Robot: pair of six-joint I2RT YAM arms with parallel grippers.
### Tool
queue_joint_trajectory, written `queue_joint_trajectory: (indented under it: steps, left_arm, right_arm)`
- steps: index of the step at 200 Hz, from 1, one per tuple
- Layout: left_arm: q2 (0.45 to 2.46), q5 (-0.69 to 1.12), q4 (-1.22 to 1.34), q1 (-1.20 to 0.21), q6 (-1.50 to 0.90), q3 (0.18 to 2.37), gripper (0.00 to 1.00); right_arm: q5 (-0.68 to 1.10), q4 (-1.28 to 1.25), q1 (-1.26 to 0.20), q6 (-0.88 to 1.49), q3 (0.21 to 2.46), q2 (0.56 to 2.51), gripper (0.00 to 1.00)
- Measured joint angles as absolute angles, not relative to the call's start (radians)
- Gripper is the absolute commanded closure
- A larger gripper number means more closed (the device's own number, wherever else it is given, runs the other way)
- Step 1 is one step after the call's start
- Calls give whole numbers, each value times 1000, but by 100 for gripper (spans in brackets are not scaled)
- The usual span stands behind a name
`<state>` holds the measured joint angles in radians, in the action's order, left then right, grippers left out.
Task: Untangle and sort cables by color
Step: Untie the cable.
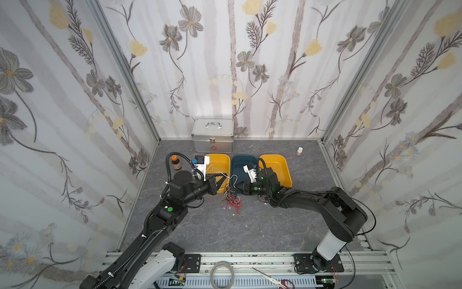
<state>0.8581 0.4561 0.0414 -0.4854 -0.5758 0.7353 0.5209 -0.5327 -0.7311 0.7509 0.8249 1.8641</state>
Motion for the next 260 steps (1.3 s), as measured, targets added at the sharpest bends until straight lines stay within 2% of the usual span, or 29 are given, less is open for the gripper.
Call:
queue_joint_trajectory:
  steps: [45,115,146,151,163,177,210,231,260]
  left_arm:
    - [855,455,31,-485,-572,747,100]
    - [843,445,20,-485,-557,761,100]
    - [842,445,17,-485,-554,765,100]
    - [842,445,17,-485,-553,765,100]
    - [842,445,14,-485,-553,765,100]
    - [842,445,14,-485,-554,765,100]
    - [842,447,14,-485,-554,765,100]
    - [842,450,14,-485,-555,765,100]
    - [844,468,18,-485,-567,765,100]
  right_arm:
    - [465,-367,-767,643,773,1864,93]
    - [327,-201,-766,556,675,1763,96]
    - [279,-139,-775,515,649,1670,82]
    - [279,-138,-783,507,644,1647,78]
    - [296,-146,-802,491,634,1586,62]
    - [321,-185,-810,471,628,1528,52]
    - [340,-274,-838,413,643,1506,42]
    - [361,-340,-841,372,653,1534,31]
    - [374,-453,-835,327,662,1597,33]
